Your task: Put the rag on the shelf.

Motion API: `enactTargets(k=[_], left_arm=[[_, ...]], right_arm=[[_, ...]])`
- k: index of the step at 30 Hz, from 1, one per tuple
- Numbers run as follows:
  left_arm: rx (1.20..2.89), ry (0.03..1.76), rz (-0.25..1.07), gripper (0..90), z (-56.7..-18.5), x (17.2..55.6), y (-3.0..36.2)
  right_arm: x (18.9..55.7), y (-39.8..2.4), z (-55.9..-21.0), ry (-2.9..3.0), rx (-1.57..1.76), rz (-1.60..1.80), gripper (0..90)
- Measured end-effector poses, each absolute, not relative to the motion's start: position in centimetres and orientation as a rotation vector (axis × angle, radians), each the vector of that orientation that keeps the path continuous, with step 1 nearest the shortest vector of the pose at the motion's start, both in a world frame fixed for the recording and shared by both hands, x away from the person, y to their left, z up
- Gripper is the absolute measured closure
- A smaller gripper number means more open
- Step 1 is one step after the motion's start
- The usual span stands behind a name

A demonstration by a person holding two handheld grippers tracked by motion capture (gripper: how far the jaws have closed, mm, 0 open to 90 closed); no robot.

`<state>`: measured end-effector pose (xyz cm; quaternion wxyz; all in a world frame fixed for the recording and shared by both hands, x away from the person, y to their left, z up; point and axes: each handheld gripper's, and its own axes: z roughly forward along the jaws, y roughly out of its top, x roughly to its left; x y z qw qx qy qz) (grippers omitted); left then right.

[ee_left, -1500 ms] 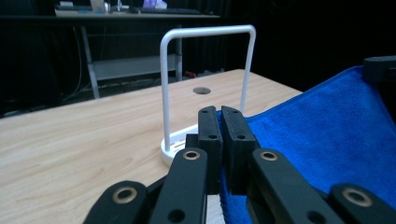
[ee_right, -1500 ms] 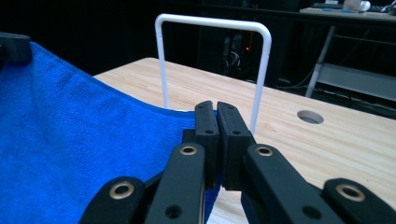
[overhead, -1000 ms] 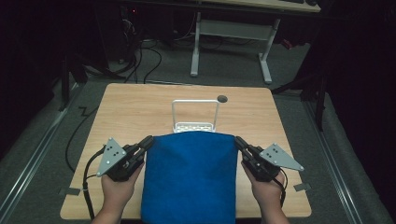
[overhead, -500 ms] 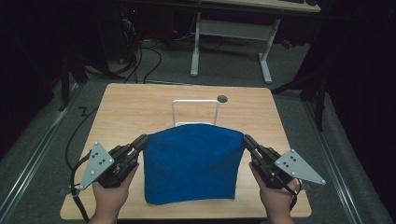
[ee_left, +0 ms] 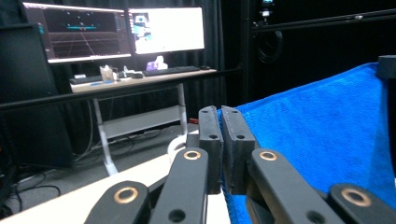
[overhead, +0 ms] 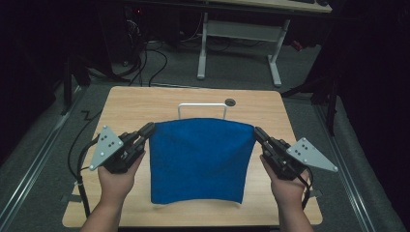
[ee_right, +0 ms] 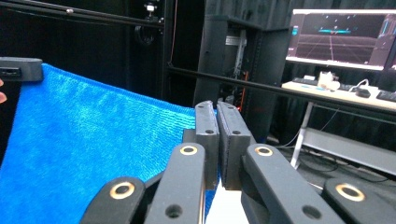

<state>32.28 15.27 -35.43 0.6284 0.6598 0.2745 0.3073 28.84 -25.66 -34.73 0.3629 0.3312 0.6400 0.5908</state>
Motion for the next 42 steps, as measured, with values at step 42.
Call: enactTargets(k=[42], left_arm=[[1.699, 0.762, 0.880, 87.7, -31.1, 49.9, 13.4]], right_arm=[[45.6, -24.9, -29.9, 1.658, 1.023, 1.319, 88.9]])
